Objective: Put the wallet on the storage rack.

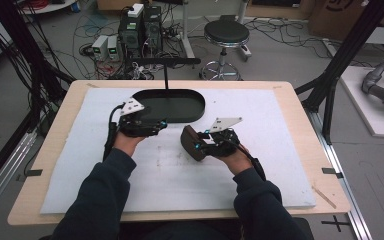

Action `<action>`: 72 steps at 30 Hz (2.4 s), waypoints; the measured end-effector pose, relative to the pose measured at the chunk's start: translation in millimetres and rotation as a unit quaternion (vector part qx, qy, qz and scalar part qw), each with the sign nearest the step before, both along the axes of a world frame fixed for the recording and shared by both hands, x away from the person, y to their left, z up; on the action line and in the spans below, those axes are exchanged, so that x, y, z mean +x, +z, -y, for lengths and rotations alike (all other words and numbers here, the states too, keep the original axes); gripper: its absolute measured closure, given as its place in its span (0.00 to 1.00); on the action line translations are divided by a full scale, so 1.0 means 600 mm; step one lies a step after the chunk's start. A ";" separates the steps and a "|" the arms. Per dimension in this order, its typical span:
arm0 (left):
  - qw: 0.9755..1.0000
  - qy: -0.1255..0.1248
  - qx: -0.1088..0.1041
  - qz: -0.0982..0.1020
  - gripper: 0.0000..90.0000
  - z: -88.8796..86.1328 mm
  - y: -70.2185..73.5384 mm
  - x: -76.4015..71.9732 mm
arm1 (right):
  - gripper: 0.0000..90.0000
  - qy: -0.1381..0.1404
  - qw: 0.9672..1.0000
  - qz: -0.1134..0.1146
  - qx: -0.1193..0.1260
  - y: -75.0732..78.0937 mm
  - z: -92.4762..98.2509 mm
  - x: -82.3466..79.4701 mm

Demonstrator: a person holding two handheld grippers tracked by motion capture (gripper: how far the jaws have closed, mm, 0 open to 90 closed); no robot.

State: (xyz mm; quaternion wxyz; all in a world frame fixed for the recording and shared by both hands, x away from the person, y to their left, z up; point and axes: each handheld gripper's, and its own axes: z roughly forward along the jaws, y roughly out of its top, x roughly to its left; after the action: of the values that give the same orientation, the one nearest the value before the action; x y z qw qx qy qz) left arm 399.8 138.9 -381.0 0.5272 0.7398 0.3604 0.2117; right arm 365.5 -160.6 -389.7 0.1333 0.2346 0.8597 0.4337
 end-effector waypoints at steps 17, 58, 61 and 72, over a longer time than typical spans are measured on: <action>0.997 -0.042 0.045 -0.039 0.26 0.087 -0.022 0.039 | 0.63 0.008 1.000 -0.002 0.005 0.000 -0.003 -0.001; 0.999 0.045 0.005 0.027 0.26 -0.111 -0.032 -0.077 | 0.72 -0.083 0.995 -0.053 0.031 0.004 0.004 0.068; 0.998 0.053 0.005 0.028 0.25 -0.124 -0.034 -0.084 | 0.72 -0.082 0.995 -0.047 0.037 0.016 -0.004 0.081; 0.997 0.073 0.007 0.035 0.25 -0.158 -0.045 -0.098 | 0.72 -0.107 0.992 -0.047 0.043 0.034 -0.068 0.190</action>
State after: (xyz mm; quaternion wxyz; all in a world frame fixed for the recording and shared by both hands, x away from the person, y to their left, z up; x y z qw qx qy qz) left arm 341.1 233.9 -408.0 0.5176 0.7071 0.3935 0.2781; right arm 479.4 -120.0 -369.6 0.1282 0.3511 0.8154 0.4421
